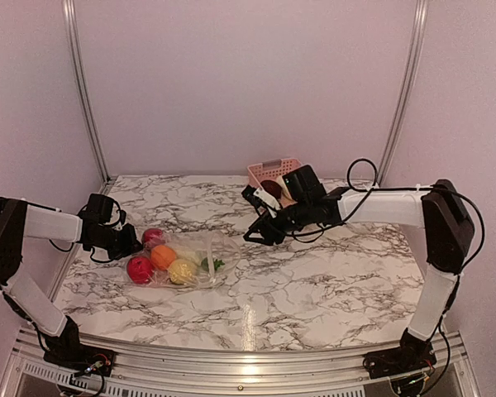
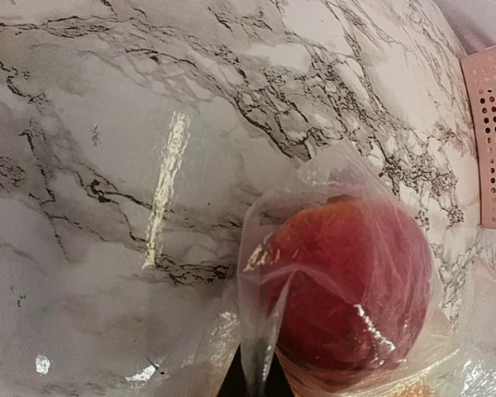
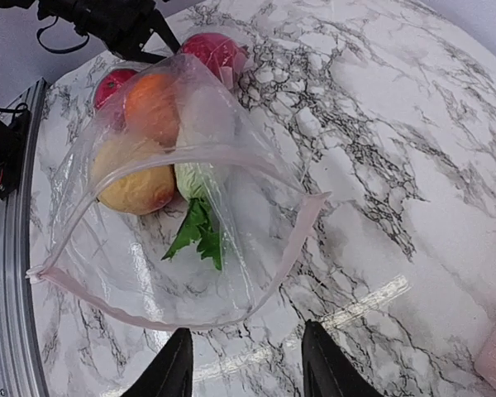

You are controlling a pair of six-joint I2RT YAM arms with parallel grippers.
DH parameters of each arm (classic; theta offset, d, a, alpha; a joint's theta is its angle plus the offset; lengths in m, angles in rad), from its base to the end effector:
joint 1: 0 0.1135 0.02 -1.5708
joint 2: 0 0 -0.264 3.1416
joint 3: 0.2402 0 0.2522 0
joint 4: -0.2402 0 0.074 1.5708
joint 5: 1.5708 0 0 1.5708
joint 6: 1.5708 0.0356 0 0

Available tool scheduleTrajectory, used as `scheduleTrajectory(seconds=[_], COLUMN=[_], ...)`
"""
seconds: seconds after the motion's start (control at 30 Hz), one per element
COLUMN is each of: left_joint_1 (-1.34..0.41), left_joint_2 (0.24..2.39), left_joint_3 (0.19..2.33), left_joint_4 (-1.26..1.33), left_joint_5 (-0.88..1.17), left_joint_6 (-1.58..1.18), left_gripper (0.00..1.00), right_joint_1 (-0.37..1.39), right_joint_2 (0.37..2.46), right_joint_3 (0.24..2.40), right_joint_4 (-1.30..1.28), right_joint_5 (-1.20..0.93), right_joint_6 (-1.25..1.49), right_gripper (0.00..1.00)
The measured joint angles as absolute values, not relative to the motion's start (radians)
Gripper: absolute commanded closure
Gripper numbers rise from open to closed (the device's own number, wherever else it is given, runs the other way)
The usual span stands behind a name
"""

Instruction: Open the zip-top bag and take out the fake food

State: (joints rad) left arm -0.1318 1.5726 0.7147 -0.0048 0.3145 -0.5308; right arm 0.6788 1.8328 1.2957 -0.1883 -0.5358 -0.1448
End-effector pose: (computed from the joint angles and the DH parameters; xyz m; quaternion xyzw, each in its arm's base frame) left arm 0.2922 -0.0498 0.1495 -0.1304 0.9188 -0.2503 0.2760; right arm 0.3060 0.2702 0.2253 -0.4515 0.7625 0.3372 0.3179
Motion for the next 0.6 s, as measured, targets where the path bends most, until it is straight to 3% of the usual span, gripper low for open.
scheduleTrajectory(seconds=[0.37,0.6], left_joint_1=[-0.132,-0.132], left_joint_2=[1.573,1.573], left_joint_3=[0.715,0.715], left_joint_4=[-0.004,-0.004], left_joint_5=[0.322,0.326], left_joint_6=[-0.521,-0.520], left_gripper=[1.00,1.00], right_joint_1=[0.791,0.834], right_joint_2=[2.009,2.159], right_joint_3=[1.337,1.458], right_joint_4=[-0.131,-0.107], right_joint_5=[-0.540,-0.548], right_joint_6=[-0.160,-0.142], right_gripper=[0.76,0.77])
